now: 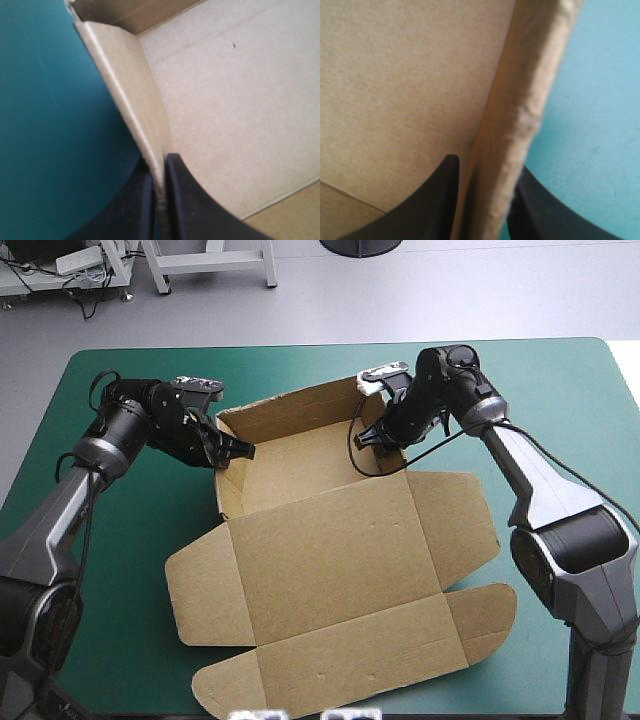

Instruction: Fold the box

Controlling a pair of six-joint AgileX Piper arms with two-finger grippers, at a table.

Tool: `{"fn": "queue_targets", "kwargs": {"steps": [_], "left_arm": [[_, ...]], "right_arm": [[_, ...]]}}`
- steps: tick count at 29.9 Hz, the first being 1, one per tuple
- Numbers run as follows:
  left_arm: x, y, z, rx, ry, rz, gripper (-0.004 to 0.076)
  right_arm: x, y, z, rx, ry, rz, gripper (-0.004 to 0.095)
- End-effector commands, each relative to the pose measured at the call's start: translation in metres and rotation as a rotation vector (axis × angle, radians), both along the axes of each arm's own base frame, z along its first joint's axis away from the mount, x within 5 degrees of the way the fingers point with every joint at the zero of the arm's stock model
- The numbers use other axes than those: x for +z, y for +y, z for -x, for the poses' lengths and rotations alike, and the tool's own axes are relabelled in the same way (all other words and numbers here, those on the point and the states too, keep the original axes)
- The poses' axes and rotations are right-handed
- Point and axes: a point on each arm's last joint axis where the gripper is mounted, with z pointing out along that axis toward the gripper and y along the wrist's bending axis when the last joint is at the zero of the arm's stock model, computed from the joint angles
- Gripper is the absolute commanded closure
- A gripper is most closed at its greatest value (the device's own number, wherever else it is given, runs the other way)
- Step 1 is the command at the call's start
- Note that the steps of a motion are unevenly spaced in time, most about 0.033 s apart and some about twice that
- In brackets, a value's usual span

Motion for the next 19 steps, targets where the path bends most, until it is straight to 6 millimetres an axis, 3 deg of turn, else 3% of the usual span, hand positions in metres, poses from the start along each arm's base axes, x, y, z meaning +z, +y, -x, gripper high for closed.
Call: {"fn": "queue_targets", "kwargs": {"steps": [1,10,19], "left_arm": [[0.006,-0.004,-0.004,-0.051,0.025,-0.026,0.0734],[-0.007,-0.023,-0.021,-0.102,0.016,-0.042,0.0734],[-0.017,-0.036,-0.027,-0.116,0.045,-0.137,0.0734]], "right_arm": [[0.028,-0.012,0.006,-0.037,-0.085,0.049,0.0926],[0.022,-0.02,0.002,-0.099,-0.086,0.12,0.0926],[-0.028,-0.021,0.0,-0.121,0.055,0.184,0.0926]]}}
